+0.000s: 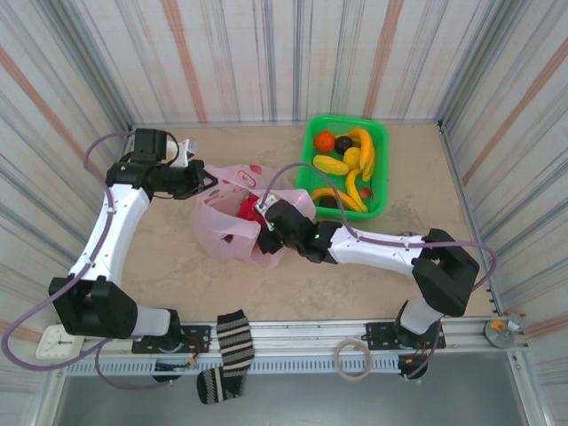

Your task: Place the fake fruits into the plastic bag and tie a complex knot

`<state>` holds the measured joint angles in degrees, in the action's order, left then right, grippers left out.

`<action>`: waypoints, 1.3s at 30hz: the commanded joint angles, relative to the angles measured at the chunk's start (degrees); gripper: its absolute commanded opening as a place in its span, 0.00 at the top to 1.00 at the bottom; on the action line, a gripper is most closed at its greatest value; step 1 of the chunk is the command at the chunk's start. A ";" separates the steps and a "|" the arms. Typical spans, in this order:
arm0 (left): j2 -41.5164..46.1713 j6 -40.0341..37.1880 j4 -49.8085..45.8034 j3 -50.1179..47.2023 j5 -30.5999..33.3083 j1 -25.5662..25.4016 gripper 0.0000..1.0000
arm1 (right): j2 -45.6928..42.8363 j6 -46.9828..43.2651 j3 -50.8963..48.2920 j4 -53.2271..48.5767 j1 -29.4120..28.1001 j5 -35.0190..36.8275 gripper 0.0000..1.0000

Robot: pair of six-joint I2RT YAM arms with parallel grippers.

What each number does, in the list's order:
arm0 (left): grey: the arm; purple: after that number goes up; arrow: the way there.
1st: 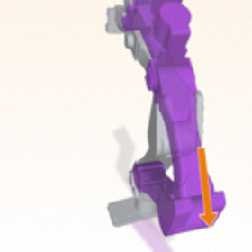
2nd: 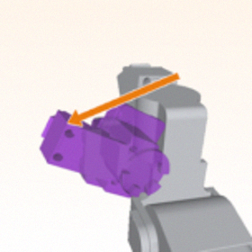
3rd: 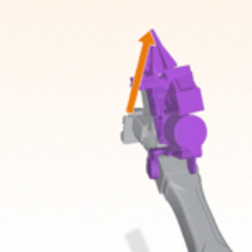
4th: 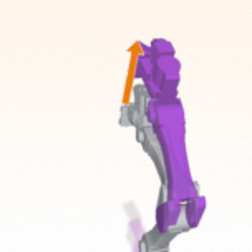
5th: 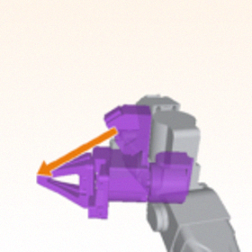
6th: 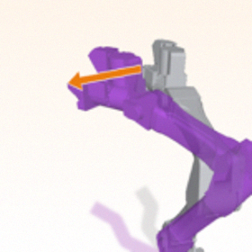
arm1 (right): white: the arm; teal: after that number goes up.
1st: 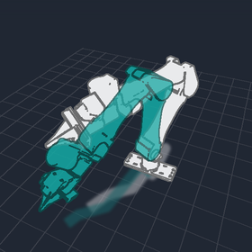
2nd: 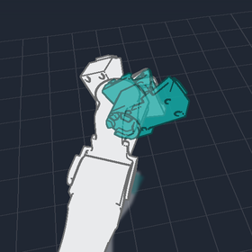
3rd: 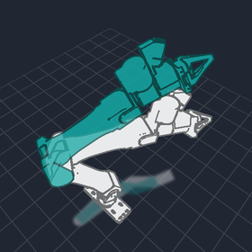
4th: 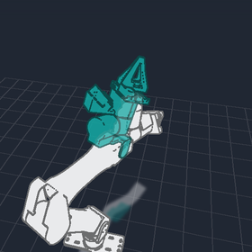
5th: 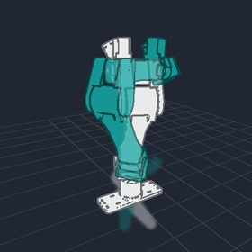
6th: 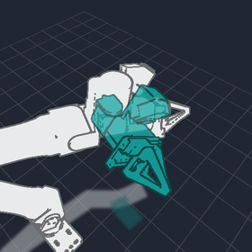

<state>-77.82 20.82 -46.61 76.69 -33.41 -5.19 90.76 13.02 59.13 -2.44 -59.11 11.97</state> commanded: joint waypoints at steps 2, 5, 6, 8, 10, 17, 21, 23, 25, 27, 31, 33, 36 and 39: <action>0.12 -0.87 -0.55 1.13 -0.78 0.48 1.00 | -2.63 -0.42 1.12 -1.93 0.33 -0.41 0.23; 0.10 -0.91 -0.52 0.99 -0.74 0.49 1.00 | -3.89 -1.18 0.48 -2.11 -0.01 -0.41 0.24; 0.04 -0.95 -0.58 0.96 -0.66 0.48 1.00 | -4.40 -1.37 0.09 -2.34 -0.10 -0.53 0.24; 0.03 -0.96 -0.58 0.85 -0.62 0.52 1.00 | -5.73 -1.54 -0.74 -2.98 -0.41 -0.86 0.24; 0.01 -0.96 -0.59 0.88 -0.60 0.53 1.00 | -7.55 -1.68 -1.90 -3.35 -0.93 -1.43 0.23; -0.40 -0.87 -0.37 1.19 -0.34 0.52 1.00 | -13.70 -1.37 -4.79 -9.59 -2.96 -8.71 0.23; -0.58 -0.89 -0.47 1.10 -0.18 0.60 1.00 | -17.59 0.30 -5.41 -16.20 -4.82 -13.04 0.23; -0.58 -0.87 -0.46 0.99 0.13 0.60 1.00 | -20.05 1.08 -5.13 -19.36 -6.23 -14.45 0.22; -0.66 -0.79 -0.38 1.00 0.18 0.60 1.00 | -22.61 1.85 -5.08 -21.39 -7.72 -15.38 0.21; -0.79 -0.61 -0.33 0.96 0.19 0.60 1.00 | -25.41 2.89 -4.82 -22.88 -8.69 -16.73 0.21; -0.67 -0.52 -0.39 0.96 0.27 0.59 1.00 | -30.19 4.56 -3.24 -25.81 -8.83 -17.67 0.21; -0.52 -0.56 -0.38 0.84 0.53 0.62 1.00 | -32.67 4.73 -1.74 -27.79 -8.45 -17.12 0.20; -0.58 -0.60 -0.39 0.88 0.58 0.67 1.00 | -36.83 6.56 0.33 -29.86 -5.63 -16.07 0.19; -0.87 -0.60 -0.67 1.48 0.62 0.67 1.00 | -37.97 11.09 5.97 -35.49 1.79 -15.80 0.17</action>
<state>-78.22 20.84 -46.61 76.69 -33.15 -5.19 54.63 19.00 59.44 -31.55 -62.63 -4.71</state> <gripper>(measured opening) 0.046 0.825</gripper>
